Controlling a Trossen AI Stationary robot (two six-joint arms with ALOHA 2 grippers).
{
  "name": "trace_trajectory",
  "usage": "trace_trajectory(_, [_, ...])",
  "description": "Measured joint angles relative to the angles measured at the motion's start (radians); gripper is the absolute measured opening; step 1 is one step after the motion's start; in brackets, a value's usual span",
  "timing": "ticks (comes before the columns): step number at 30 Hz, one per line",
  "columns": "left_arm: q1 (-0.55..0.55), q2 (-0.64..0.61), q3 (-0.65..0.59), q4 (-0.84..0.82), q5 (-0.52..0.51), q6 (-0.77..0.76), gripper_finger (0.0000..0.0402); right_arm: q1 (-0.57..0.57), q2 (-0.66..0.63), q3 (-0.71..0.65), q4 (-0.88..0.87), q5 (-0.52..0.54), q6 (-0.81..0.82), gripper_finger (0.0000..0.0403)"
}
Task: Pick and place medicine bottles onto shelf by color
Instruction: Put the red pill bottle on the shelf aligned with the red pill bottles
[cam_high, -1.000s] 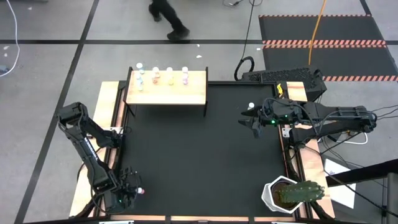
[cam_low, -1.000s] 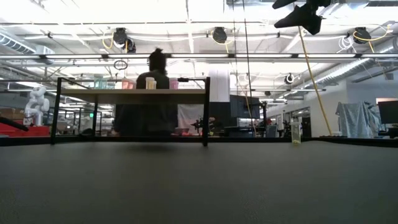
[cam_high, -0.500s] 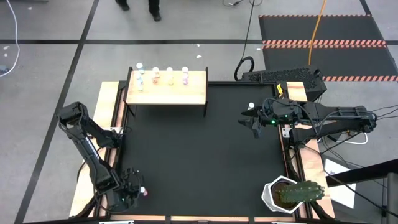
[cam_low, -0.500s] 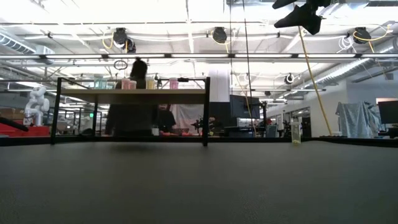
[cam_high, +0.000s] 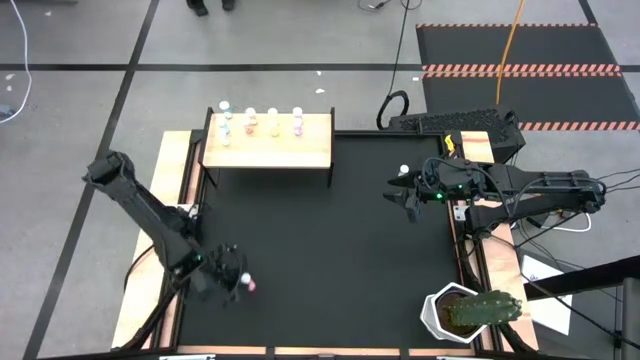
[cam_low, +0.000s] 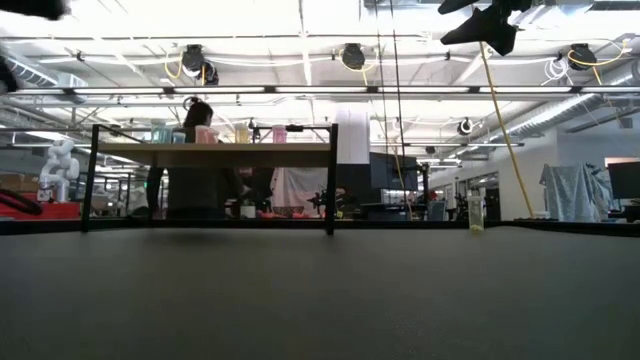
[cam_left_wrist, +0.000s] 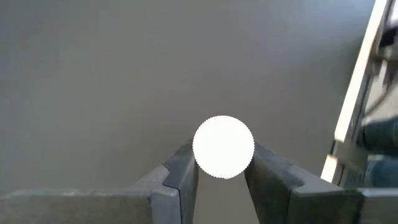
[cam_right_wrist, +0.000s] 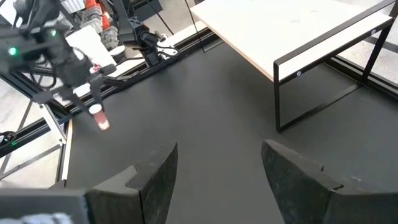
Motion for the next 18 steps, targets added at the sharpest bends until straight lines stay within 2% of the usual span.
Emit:
trace_trajectory(6, [0.213, -0.201, 0.005, -0.125, 0.027, 0.113, 0.0119, -0.001, 0.000, 0.000, 0.000, 0.005, 0.000, 0.0226])
trace_trajectory(10, [0.389, -0.318, 0.071, -0.250, 0.030, 0.269, 0.0119, -0.015, 0.000, 0.000, 0.000, 0.026, -0.004, 0.0226])
trace_trajectory(14, [0.597, -0.353, 0.193, -0.366, 0.030, 0.499, 0.0119, -0.050, 0.000, 0.000, 0.000, 0.028, -0.008, 0.0226])
trace_trajectory(18, [0.838, -0.321, 0.332, -0.419, 0.026, 0.748, 0.0119, -0.096, 0.000, 0.000, 0.002, 0.030, -0.020, 0.0226])
